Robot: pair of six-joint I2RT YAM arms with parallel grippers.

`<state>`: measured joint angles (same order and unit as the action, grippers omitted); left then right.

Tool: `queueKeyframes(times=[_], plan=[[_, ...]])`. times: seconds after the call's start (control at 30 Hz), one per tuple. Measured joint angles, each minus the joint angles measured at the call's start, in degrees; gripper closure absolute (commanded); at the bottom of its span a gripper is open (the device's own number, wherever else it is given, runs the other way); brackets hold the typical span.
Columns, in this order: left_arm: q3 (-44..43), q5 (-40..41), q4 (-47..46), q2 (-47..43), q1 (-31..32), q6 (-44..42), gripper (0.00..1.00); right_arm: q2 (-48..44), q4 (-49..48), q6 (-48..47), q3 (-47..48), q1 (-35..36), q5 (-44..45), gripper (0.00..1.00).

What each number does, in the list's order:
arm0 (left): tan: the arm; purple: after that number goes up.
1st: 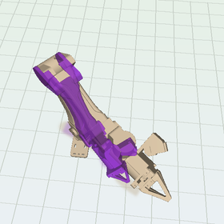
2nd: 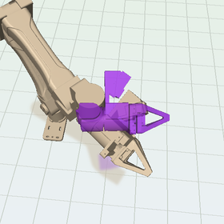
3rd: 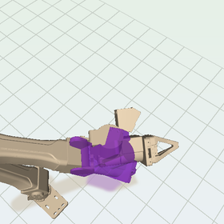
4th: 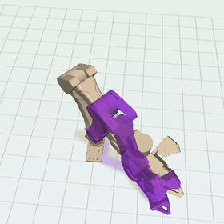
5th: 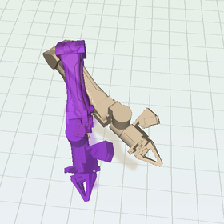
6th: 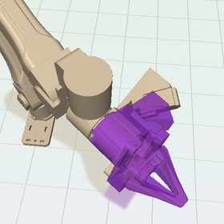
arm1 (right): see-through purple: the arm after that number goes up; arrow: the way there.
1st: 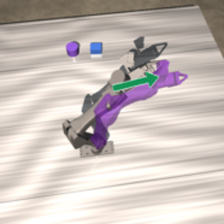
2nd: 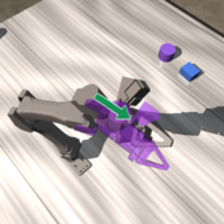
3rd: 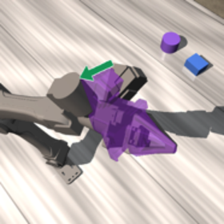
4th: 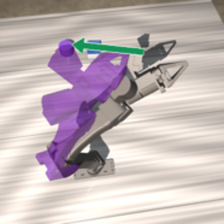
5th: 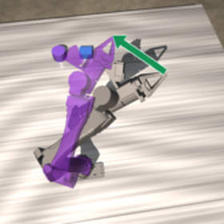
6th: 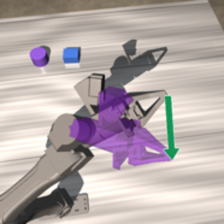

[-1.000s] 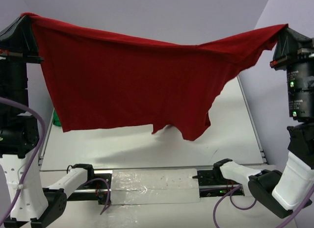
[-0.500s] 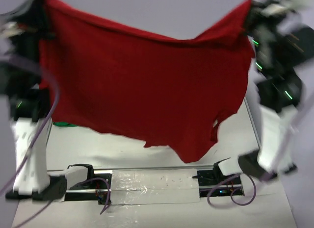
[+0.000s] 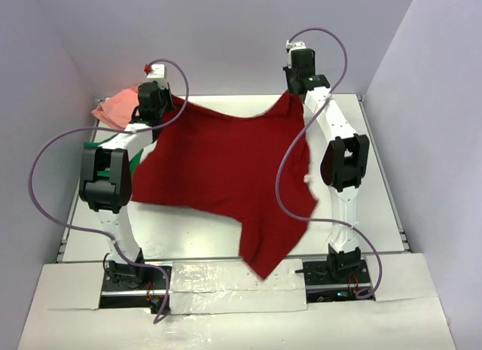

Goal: Fold and stack the t-shirts
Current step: Fold the flattened tshirt in 1/3 of the way

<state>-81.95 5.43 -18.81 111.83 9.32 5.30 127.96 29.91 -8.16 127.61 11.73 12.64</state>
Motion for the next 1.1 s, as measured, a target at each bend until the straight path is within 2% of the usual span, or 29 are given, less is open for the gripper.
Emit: queueKeyframes(times=[0.27, 0.5, 1.1], plan=[[5.33, 2.32, -16.06, 0.42, 0.09, -5.07, 1.00, -0.55, -6.80, 0.02, -0.63, -1.07, 0.42, 1.00], [9.77, 5.57, -25.03, 1.44, -0.13, -8.09, 1.00, -0.55, -9.53, -0.02, -3.06, -1.07, 0.46, 1.00], [16.20, 6.73, -32.11, 4.04, -2.21, -8.81, 1.00, -0.55, -12.98, -0.26, -9.33, -1.07, 0.20, 1.00]])
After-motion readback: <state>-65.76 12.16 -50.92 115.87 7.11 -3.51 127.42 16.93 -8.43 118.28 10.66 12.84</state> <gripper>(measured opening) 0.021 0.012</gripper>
